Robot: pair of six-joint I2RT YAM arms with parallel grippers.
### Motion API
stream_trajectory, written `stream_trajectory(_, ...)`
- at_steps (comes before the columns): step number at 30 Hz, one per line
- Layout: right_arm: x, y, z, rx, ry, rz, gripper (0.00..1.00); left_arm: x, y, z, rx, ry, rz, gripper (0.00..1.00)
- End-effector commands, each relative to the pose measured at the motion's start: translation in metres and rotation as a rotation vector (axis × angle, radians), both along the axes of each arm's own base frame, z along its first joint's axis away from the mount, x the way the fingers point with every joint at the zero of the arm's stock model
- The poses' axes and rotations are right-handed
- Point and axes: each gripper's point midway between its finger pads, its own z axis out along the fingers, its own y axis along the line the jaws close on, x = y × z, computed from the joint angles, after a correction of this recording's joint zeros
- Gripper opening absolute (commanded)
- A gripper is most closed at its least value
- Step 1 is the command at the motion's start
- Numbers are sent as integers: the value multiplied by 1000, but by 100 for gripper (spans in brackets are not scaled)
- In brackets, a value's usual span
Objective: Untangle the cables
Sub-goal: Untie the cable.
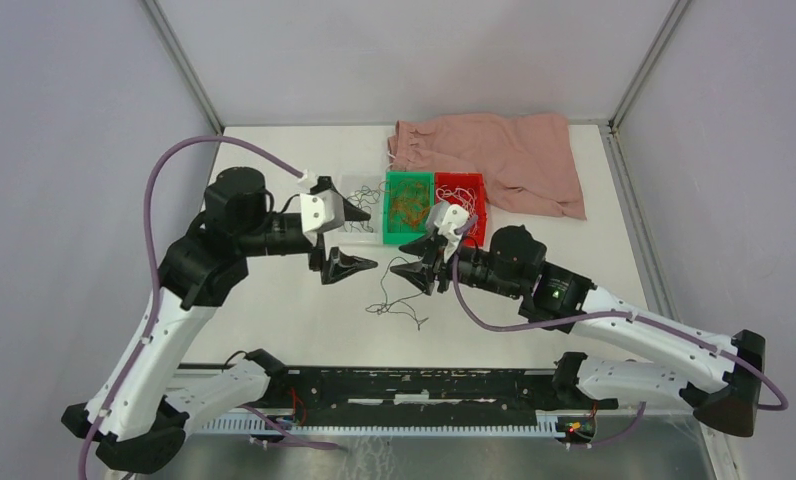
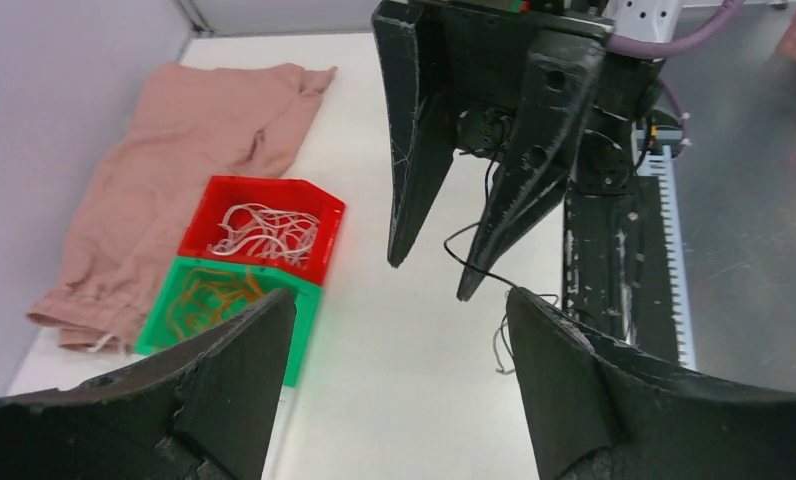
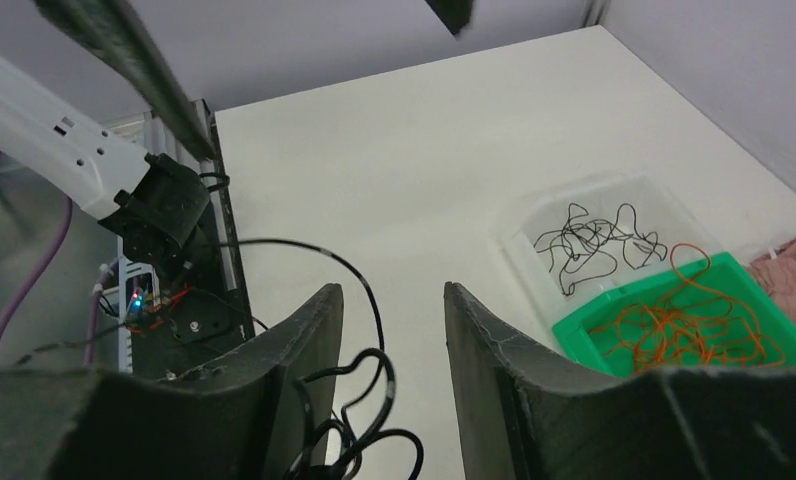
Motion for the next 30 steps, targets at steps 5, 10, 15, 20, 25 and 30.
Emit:
stream_trajectory(5,-3,11,24,-26,-176,2,48,-8,-19,-35,-100,320,-1,79)
stream_trajectory(10,-4,16,25,-51,-212,2,48,-19,-19,-39,-127,360,-35,78)
stream_trajectory(15,-5,18,26,-82,-235,11,48,-53,-17,-37,-88,383,-224,83)
stream_trajectory(20,-6,19,29,-110,-263,17,48,-67,-13,-45,-59,409,-290,83)
stream_trajectory(25,-5,16,32,-148,-298,15,48,-74,-7,-47,-22,353,-324,88)
stream_trajectory(30,-7,15,36,-162,-315,29,48,-51,-11,-45,-33,334,-209,80)
